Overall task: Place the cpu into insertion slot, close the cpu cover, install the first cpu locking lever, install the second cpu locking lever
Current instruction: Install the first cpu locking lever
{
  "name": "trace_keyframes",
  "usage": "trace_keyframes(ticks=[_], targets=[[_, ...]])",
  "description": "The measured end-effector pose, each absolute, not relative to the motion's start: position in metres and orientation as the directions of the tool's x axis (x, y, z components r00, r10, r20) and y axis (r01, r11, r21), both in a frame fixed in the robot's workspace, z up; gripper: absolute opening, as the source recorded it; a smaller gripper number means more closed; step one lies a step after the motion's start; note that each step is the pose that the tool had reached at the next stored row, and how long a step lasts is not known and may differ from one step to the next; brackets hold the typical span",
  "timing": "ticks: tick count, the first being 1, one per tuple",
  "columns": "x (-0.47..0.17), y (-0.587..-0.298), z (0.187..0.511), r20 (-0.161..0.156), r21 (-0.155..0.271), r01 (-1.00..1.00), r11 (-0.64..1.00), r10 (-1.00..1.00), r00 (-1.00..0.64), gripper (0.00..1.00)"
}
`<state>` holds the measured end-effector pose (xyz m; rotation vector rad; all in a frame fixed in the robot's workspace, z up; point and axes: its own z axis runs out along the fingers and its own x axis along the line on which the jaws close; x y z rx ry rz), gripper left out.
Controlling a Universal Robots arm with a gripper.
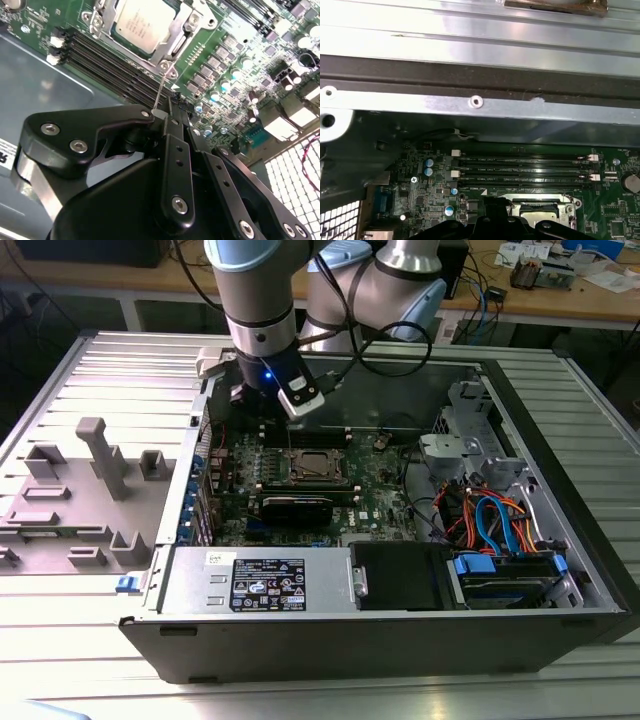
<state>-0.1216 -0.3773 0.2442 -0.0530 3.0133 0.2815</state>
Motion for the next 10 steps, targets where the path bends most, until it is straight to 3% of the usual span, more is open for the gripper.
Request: trace_keyframes(ticks=[10], targets=[[-0.109,-0.38,0.244,-0.115,0.183,-0.037,0.982,-0.017,-0.993,0.11]])
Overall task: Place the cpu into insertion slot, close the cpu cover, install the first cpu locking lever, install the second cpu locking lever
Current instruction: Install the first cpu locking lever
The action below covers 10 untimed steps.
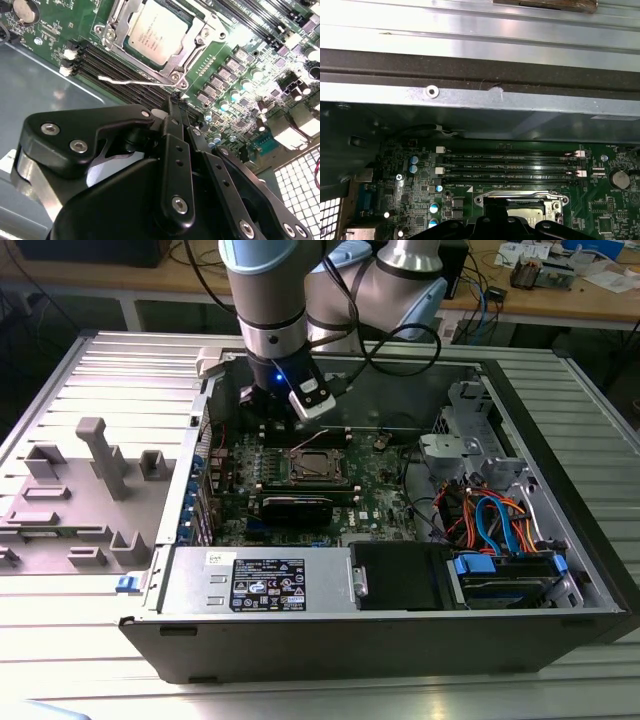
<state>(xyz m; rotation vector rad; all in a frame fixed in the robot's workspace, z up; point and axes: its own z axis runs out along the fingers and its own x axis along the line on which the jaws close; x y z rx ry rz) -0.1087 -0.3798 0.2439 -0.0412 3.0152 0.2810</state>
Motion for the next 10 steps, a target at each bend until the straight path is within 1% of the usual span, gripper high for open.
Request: trace_keyframes(ticks=[4,10], targets=[[-0.108,-0.38,0.243,-0.115,0.183,-0.038,0.982,-0.017,-0.993,0.11],[-0.09,-0.38,0.241,-0.111,0.183,-0.037,0.982,-0.017,-0.994,0.11]])
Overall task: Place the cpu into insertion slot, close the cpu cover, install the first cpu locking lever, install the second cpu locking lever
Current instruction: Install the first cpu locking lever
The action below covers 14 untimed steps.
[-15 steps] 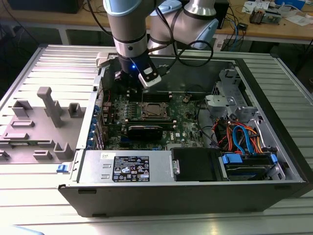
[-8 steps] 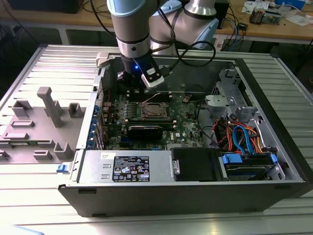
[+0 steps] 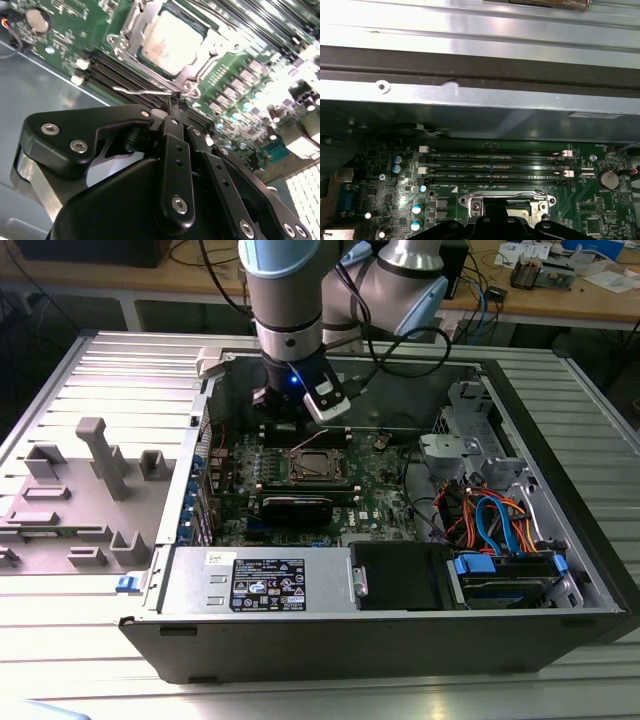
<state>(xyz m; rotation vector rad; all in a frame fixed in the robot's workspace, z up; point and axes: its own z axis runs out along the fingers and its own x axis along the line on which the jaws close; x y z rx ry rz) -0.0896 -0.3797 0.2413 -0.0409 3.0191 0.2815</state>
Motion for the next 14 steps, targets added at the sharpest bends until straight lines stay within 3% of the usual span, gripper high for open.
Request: trace_keyframes(ticks=[7,14], targets=[[-0.0864,-0.3797,0.2402,-0.112,0.183,-0.037,0.982,-0.017,-0.994,0.11],[-0.0864,-0.3798,0.2351,-0.134,0.18,-0.043,0.983,-0.019,-0.991,0.11]])
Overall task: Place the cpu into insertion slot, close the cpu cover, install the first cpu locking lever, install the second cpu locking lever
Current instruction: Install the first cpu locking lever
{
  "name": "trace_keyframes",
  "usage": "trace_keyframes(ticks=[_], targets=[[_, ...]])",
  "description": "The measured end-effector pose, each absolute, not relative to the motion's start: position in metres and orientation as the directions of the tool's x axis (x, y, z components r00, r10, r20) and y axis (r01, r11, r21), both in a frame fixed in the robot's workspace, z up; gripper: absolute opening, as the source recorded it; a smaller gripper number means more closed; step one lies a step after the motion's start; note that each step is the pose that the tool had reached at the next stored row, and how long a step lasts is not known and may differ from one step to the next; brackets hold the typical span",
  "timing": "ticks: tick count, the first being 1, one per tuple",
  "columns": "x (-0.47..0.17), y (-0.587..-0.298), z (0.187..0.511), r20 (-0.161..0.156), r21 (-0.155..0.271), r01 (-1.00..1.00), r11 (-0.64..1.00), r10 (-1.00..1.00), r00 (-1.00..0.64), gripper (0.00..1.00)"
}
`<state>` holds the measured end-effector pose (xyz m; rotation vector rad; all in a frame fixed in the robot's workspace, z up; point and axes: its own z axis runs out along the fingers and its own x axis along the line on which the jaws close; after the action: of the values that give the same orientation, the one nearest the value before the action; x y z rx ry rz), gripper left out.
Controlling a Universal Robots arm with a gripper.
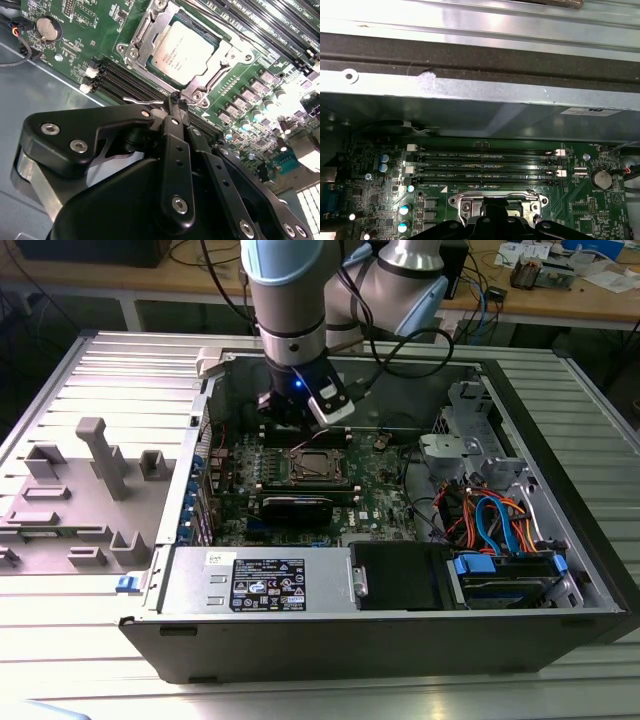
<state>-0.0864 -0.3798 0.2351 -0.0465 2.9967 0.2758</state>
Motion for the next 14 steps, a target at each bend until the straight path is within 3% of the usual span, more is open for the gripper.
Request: trace_keyframes(ticks=[14], targets=[[-0.076,-0.373,0.233,-0.134,0.169,-0.041,0.985,-0.018,-0.991,0.11]])
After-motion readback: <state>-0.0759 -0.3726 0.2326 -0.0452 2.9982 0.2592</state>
